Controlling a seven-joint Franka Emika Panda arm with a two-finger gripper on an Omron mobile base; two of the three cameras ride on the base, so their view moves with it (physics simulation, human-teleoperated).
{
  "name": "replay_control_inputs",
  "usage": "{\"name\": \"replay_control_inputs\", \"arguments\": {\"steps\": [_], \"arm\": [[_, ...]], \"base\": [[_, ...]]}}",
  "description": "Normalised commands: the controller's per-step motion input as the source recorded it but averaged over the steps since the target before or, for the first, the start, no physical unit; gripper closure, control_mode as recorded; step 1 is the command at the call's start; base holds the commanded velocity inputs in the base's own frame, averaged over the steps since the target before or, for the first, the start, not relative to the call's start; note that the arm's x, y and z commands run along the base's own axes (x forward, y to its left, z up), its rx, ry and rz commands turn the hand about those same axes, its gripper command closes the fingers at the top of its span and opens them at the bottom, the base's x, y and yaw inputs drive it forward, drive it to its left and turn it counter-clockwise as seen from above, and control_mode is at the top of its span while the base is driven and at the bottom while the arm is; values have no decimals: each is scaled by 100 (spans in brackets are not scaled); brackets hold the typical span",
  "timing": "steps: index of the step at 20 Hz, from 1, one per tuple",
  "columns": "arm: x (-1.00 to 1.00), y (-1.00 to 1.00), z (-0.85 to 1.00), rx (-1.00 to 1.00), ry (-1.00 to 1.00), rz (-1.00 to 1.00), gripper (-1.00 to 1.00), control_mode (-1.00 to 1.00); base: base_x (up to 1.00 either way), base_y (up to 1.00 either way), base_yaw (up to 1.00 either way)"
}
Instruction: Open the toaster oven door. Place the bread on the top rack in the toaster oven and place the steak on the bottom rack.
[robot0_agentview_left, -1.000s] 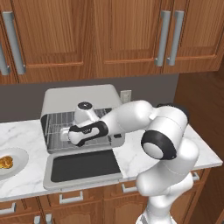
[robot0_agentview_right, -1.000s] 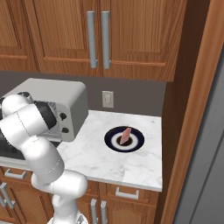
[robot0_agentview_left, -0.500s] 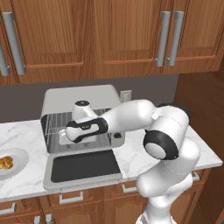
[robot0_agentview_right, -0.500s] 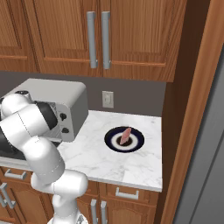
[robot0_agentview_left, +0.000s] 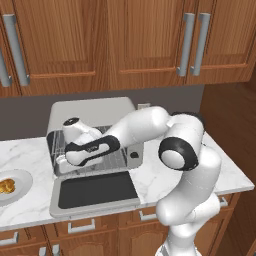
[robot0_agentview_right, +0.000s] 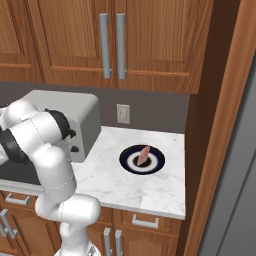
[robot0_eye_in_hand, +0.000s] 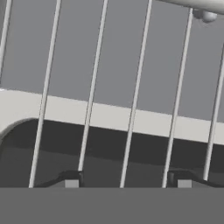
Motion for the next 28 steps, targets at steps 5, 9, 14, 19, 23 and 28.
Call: {"name": "replay_control_inputs", "arguments": {"steps": [5, 9, 14, 19, 23, 28], "arm": [[-71, 17, -94, -20, 9, 0, -100, -100], [-76, 14, -94, -18, 9, 0, -100, -100], [-77, 11, -94, -17, 11, 0, -100, -100], [-79, 7, -94, -15, 12, 0, -100, -100], [-79, 3, -94, -13, 10, 0, -100, -100], [-30, -27, -50, 2, 0, 0, -100, -100]], "base": [[0, 0, 0], [0, 0, 0], [0, 0, 0], [0, 0, 0], [0, 0, 0], [0, 0, 0]]}}
